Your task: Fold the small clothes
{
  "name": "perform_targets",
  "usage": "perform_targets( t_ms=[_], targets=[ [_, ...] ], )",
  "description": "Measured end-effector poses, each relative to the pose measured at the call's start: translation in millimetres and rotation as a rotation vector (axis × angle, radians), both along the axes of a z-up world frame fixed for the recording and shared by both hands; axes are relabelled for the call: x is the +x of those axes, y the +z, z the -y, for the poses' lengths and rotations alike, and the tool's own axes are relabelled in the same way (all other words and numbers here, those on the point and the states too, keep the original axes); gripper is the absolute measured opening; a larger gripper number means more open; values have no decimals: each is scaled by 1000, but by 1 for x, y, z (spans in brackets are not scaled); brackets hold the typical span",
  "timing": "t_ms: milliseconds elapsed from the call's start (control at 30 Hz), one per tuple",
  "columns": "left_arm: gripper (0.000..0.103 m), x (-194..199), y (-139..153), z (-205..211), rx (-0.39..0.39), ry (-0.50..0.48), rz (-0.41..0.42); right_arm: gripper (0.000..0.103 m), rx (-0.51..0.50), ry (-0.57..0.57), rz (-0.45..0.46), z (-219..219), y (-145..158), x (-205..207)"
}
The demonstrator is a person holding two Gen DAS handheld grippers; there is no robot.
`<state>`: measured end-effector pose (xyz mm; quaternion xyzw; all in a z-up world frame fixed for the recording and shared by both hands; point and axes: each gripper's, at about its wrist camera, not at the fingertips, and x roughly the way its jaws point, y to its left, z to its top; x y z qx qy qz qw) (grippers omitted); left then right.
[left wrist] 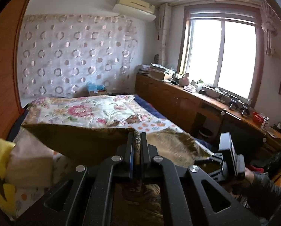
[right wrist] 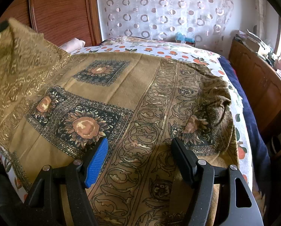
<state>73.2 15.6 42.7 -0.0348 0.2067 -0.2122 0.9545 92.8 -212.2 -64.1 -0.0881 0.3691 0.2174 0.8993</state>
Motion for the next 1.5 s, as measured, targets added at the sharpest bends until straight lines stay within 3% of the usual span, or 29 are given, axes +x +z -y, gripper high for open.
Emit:
perform_targets(
  t_ms=[233, 400, 533, 700, 767, 833, 1267, 1500],
  targets=[
    [6, 13, 17, 48, 55, -98, 21, 71, 12, -44, 101, 21, 23, -19],
    [8, 19, 11, 65, 68, -100, -19, 71, 18, -86, 164, 40, 43, -37],
    [37, 17, 0, 67, 68, -105, -48, 71, 26, -103, 171, 48, 45, -46],
    [45, 8, -12, 55, 64, -90, -67, 71, 36, -96, 190, 39, 46, -53],
    [64, 4, -18, 53, 71, -75, -72, 71, 47, -82, 186, 37, 47, -52],
    [72, -4, -24, 46, 79, -51, -68, 71, 50, -65, 184, 34, 45, -54],
    [74, -25, -60, -12, 95, 100, -111, 71, 63, 137, 180, -22, 49, -62],
    [74, -25, -76, -28, 80, 134, -139, 71, 22, 210, 119, -44, 27, -44]
  ],
)
